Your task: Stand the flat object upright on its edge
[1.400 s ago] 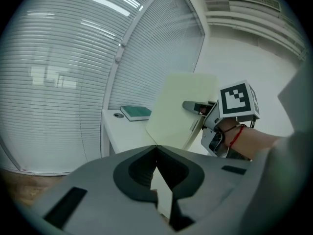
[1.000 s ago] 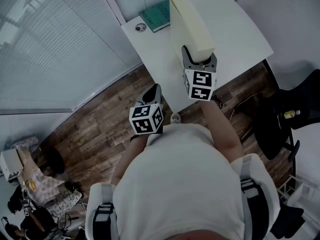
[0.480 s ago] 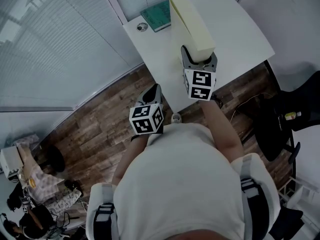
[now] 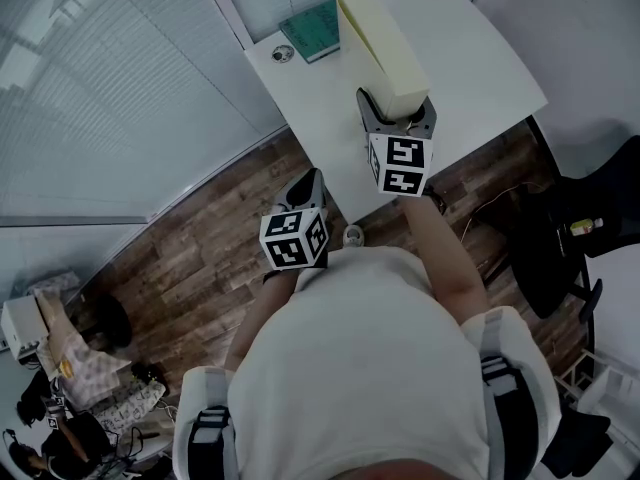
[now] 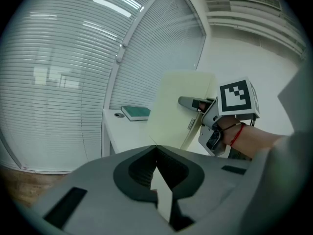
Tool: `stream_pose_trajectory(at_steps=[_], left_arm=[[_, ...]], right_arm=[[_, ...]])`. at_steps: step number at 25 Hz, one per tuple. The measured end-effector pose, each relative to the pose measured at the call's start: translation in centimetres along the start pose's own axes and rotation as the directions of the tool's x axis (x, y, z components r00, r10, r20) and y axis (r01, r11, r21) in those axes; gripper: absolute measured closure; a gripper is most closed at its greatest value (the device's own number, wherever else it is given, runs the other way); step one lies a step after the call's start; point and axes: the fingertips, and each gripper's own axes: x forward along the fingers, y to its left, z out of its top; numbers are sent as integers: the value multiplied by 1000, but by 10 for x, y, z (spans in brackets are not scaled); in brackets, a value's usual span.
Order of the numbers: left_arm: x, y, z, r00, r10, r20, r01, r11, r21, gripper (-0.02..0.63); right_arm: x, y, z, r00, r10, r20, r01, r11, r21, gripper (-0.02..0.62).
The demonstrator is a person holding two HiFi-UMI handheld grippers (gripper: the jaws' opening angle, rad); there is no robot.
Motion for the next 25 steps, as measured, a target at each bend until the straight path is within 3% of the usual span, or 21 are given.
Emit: stream_pose_trajectory(at_steps=[25], left_arm=[[-48,-8,-19,999,-39,4,39,999,20,586]], right_arm=[[-68,9,-8,998,-53,-27,54,998,32,216]])
